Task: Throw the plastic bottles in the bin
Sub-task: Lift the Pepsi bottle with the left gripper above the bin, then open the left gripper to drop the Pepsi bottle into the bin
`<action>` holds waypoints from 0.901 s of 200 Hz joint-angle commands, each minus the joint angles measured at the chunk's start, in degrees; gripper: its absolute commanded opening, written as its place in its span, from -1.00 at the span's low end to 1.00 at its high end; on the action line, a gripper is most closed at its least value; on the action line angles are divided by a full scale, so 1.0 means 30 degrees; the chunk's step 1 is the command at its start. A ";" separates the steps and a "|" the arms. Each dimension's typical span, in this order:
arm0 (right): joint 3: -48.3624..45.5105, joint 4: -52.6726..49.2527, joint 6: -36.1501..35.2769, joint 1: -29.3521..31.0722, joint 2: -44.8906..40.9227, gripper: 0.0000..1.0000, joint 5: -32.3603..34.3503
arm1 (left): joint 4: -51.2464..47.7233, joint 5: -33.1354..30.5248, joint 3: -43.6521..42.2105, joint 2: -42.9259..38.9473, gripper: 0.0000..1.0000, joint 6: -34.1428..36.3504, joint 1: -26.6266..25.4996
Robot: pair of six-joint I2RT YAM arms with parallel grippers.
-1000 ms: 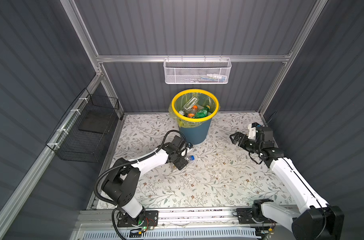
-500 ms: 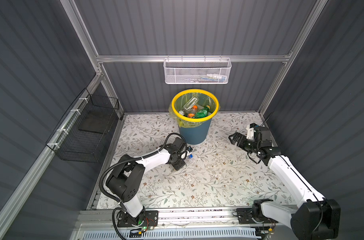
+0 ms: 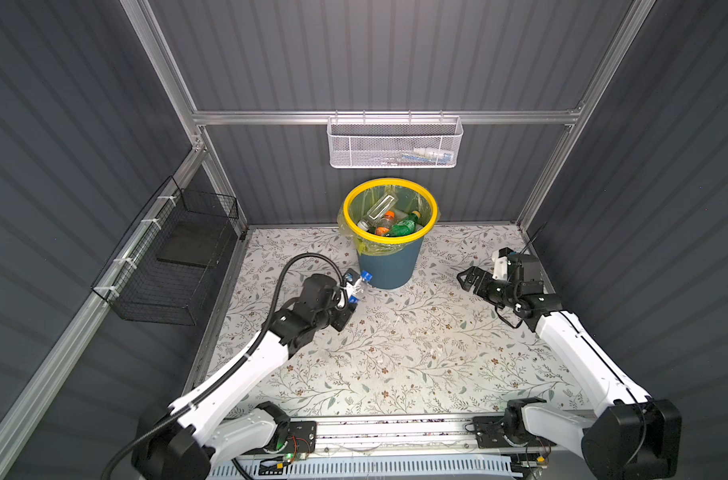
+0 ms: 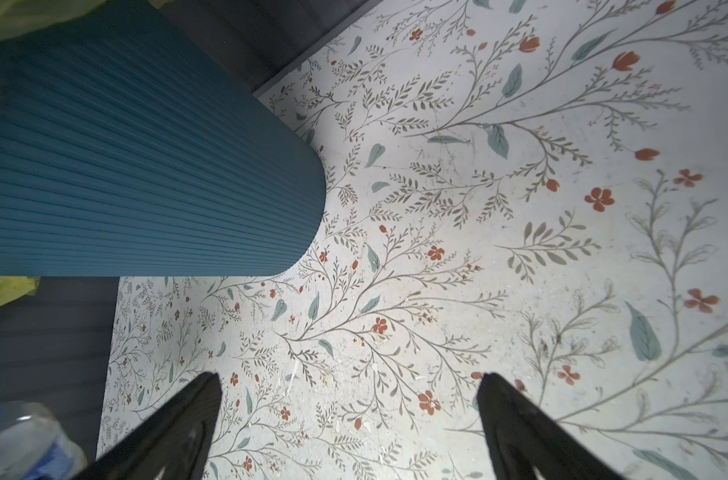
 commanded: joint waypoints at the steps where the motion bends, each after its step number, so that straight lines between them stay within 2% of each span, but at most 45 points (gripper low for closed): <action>1: 0.0269 -0.1022 -0.0480 0.0175 -0.0195 0.95 0.0354 | 0.2095 -0.1137 -0.0614 -0.2226 -0.02 -0.1338 0.0118; 34: 0.0437 -0.1147 -0.0492 0.0442 0.0017 0.95 0.0434 | 0.3875 -0.2167 -0.0409 -0.4794 -0.02 -0.1321 0.0155; 56: 0.0714 -0.0978 -0.0356 0.0777 0.0219 0.95 0.0479 | 0.7488 -0.3073 -0.0826 -0.6463 -0.03 -0.1182 0.0140; 72: 0.0906 -0.0870 -0.0317 0.1014 0.0255 0.95 0.0629 | 0.9614 -0.3105 0.0123 -0.6274 0.00 -0.0692 0.0140; 101: 0.0944 -0.0502 -0.0048 0.1265 0.0326 0.95 0.0670 | 0.8902 -0.2483 0.5895 -0.1563 0.11 -0.0059 0.0140; 119: 0.0877 0.0439 0.0272 0.1482 0.0486 0.95 0.0544 | 0.7562 -0.2086 1.0112 0.3543 0.21 -0.0304 0.0191; 126: 0.0884 0.0655 0.0415 0.1621 0.0610 0.95 0.0459 | 0.5850 -0.1576 1.3031 0.5918 0.27 -0.0661 0.0241; 139: 0.0986 0.0815 0.0546 0.2024 0.0793 0.95 0.0470 | 0.2145 0.0149 1.7858 1.0001 0.60 -0.1414 0.0286; 149: 0.1030 0.0801 0.0567 0.2321 0.0824 0.95 0.0605 | -0.0014 0.0706 2.0747 1.2129 0.97 -0.2182 0.0286; 164: 0.0923 0.0616 0.0540 0.2668 0.0675 0.95 0.0752 | -0.0924 0.0802 2.2203 1.3380 0.99 -0.2633 0.0286; 180: 0.0518 0.0512 0.0472 0.2717 0.0376 0.96 0.1065 | -0.0043 0.0177 2.1041 1.2744 0.99 -0.2865 0.0286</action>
